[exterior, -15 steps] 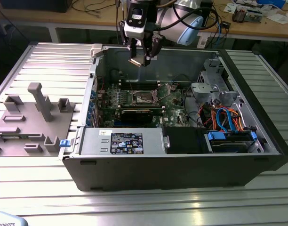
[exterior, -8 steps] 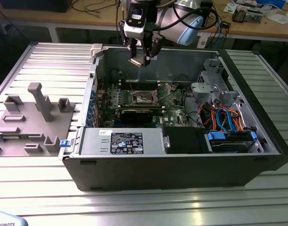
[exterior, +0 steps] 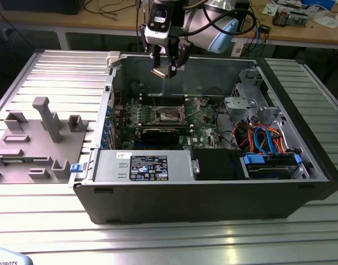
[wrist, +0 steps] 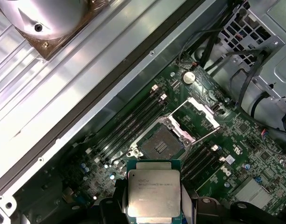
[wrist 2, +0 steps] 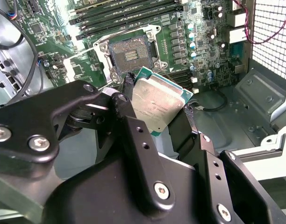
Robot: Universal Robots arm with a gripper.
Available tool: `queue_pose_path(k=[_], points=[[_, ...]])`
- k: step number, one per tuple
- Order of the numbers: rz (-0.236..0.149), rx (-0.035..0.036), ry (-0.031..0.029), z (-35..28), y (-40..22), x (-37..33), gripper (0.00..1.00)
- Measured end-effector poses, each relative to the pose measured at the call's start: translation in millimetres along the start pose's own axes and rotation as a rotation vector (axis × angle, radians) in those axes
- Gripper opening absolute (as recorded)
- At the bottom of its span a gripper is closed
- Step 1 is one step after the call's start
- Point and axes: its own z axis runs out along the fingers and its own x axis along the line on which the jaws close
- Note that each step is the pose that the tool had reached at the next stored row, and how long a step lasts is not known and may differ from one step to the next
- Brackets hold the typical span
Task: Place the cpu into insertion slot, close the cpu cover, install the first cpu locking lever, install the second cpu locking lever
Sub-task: 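Place the cpu into insertion slot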
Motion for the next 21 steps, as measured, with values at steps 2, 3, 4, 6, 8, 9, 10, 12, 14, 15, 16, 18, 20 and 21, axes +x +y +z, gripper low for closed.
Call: queue_pose_path(k=[2,3,4,6,8,9,10,12,14,15,16,18,20,21], points=[[0.002,-0.0001,-0.0001,0.0,0.0,0.0,0.55],[0.004,-0.0001,-0.0001,0.0,0.0,0.0,0.55],[0.005,-0.0001,-0.0001,0.0,0.0,0.0,0.55],[0.007,-0.0002,-0.0002,0.0,0.0,0.0,0.55],[0.010,-0.0002,-0.0003,0.0,0.0,0.0,0.55],[0.011,-0.0002,-0.0003,0.0,0.0,0.0,0.55],[0.012,-0.0003,-0.0004,0.0,0.0,0.0,0.55],[0.014,-0.0003,-0.0005,0.0,0.0,0.0,0.55],[0.016,-0.0003,-0.0006,0.0,0.0,0.0,0.55],[0.017,-0.0003,-0.0006,0.0,0.0,0.0,0.55],[0.019,-0.0004,-0.0007,0.0,0.0,0.0,0.55],[0.021,-0.0004,-0.0007,0.0,0.0,0.0,0.55],[0.025,-0.0004,-0.0009,0.0,0.0,0.0,0.55],[0.026,-0.0005,-0.0009,0.0,0.0,0.0,0.55]])
